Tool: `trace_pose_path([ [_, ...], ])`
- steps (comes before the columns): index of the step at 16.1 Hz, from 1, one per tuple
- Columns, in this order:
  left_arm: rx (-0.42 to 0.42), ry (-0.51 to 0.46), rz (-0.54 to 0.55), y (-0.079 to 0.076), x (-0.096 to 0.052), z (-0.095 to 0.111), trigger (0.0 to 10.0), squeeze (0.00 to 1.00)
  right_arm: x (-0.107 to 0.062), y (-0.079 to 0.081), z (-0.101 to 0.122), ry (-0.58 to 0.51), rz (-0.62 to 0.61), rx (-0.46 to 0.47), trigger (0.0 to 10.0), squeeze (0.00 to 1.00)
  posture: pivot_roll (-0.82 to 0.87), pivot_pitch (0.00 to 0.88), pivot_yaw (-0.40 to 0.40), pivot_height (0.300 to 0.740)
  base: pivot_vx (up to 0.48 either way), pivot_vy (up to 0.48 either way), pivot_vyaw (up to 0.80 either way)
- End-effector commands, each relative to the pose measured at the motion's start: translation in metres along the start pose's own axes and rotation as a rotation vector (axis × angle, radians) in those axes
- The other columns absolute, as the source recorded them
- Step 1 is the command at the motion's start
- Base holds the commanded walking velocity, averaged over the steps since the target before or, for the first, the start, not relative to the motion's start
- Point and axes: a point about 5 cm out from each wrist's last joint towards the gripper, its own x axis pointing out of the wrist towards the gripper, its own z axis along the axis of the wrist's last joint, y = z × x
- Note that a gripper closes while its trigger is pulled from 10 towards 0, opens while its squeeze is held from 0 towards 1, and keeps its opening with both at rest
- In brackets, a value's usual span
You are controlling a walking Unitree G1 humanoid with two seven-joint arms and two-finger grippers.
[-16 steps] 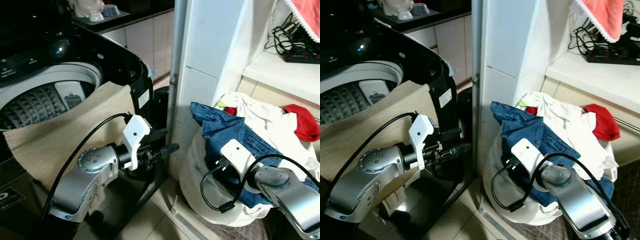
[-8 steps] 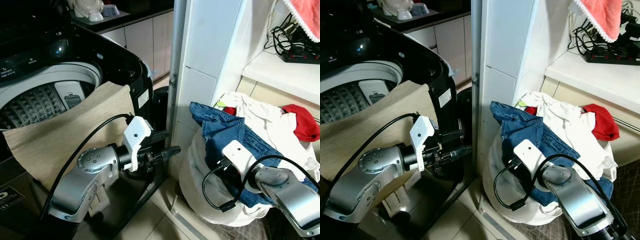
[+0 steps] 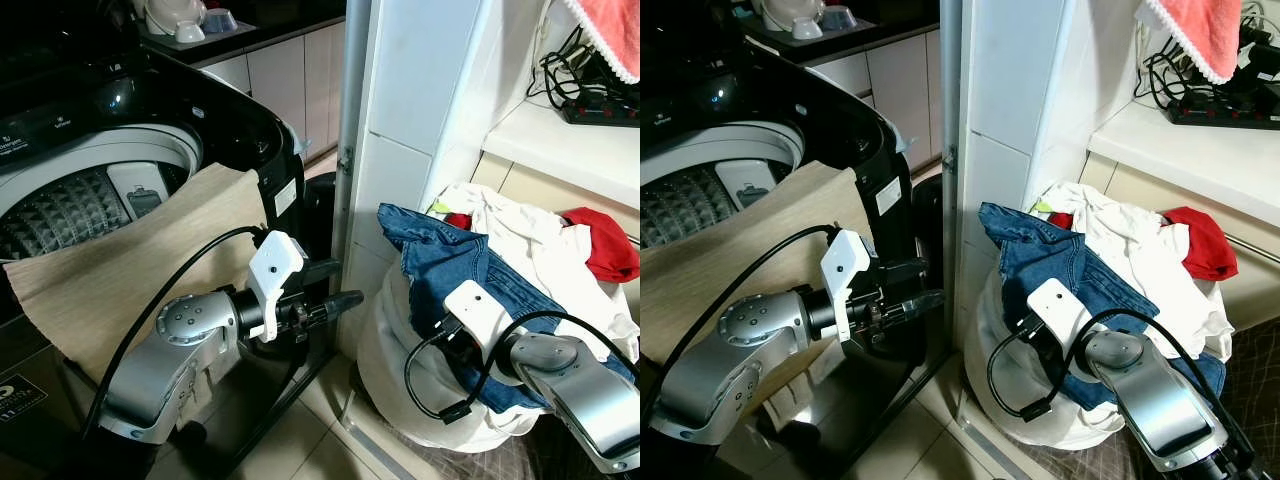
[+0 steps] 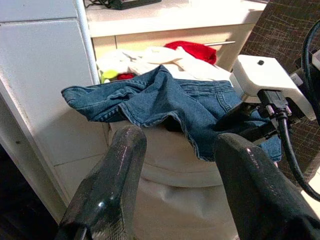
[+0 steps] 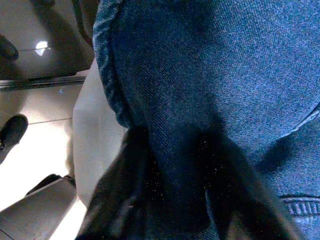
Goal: Clothes washing
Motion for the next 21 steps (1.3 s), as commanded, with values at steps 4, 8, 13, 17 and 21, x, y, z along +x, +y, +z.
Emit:
trace_pose_path([
  [4,0.025,0.000,0.006,0.002,0.001,0.004,10.0,0.00,-0.003,-0.012,-0.001,-0.012,-0.046,0.012,0.0,0.00,-0.09,0.000,0.022,0.740,0.000,0.000,0.00],
  [8,0.033,-0.004,0.015,0.003,0.001,0.005,10.0,0.00,-0.004,-0.014,-0.001,-0.034,-0.046,0.040,0.0,0.00,-0.10,0.000,0.024,0.740,0.000,0.000,0.00],
  [13,0.075,-0.005,0.050,0.008,0.000,0.006,10.0,0.00,-0.025,-0.040,0.014,-0.141,-0.104,0.098,0.0,0.00,-0.10,0.000,0.026,0.740,0.000,0.000,0.00],
  [17,0.092,-0.003,0.053,0.009,0.001,0.006,10.0,0.00,-0.045,-0.061,0.027,-0.229,-0.148,0.118,0.0,0.00,-0.10,0.000,0.028,0.740,0.000,0.000,0.00],
  [21,0.110,0.011,0.045,0.008,0.001,0.004,10.0,0.00,-0.045,-0.058,0.025,-0.238,-0.140,0.105,4.1,0.00,-0.10,0.000,0.028,0.740,0.000,0.000,0.00],
])
